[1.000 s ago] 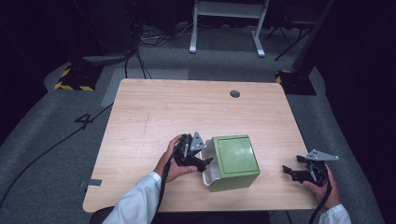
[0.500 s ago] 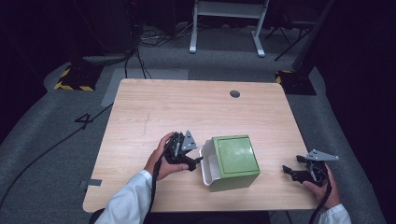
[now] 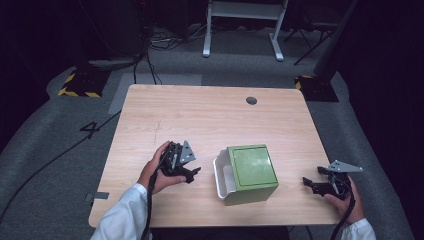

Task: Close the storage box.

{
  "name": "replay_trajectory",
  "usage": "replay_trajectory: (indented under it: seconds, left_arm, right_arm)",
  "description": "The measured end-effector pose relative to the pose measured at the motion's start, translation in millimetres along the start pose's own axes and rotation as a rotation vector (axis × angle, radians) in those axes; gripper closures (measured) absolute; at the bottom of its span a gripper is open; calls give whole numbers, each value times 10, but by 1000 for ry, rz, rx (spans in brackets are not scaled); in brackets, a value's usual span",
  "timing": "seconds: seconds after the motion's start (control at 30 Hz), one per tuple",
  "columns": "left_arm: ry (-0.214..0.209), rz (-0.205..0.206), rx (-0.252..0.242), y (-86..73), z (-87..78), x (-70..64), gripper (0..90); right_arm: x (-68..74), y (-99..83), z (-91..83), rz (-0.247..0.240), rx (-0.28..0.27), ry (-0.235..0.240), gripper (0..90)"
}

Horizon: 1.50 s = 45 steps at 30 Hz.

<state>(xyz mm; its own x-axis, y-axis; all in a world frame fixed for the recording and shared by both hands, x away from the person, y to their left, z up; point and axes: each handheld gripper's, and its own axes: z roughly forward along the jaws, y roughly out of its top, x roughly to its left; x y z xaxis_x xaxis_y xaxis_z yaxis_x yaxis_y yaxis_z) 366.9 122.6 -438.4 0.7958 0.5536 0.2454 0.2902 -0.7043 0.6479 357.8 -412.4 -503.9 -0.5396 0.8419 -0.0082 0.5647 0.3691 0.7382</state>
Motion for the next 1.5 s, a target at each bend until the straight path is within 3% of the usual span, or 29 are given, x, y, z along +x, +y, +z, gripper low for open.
replay_trajectory:
  seconds: [0.17, 0.43, 0.63, 0.73, 0.83, 0.9, 1.2, 1.23, 1.37, 1.5]
  left_arm:
    - [30, -4, 31, -131, -66, 49, 164]
    - [84, -46, 63, -411, -202, 143, 167]
    - [97, -92, 80, -650, -244, 230, 167]
    - [85, -117, 99, -775, -227, 273, 167]
    - [103, -112, 116, -843, -222, 285, 167]
    - [100, -131, 121, -912, -218, 298, 167]
    - [86, -216, 115, -1172, -223, 313, 166]
    - [82, -243, 94, -1221, -233, 322, 166]
    - [85, -264, 77, -1271, -249, 329, 165]
    - [51, -344, 34, -1369, -253, 348, 166]
  right_arm:
    - [0, -1, -1, 1, 0, -1, 156]
    - [0, -1, -1, 1, 0, -1, 156]
    - [0, -1, -1, 1, 0, -1, 156]
    - [0, -1, -1, 1, 0, -1, 156]
    - [0, -1, -1, 0, 0, -1, 156]
    - [0, -1, -1, 1, 0, -1, 156]
    - [0, -1, -1, 1, 0, -1, 156]
    - [0, -1, -1, 1, 0, -1, 156]
    - [0, -2, -2, 1, 0, -2, 156]
    - [0, -3, -4, 2, -1, -2, 156]
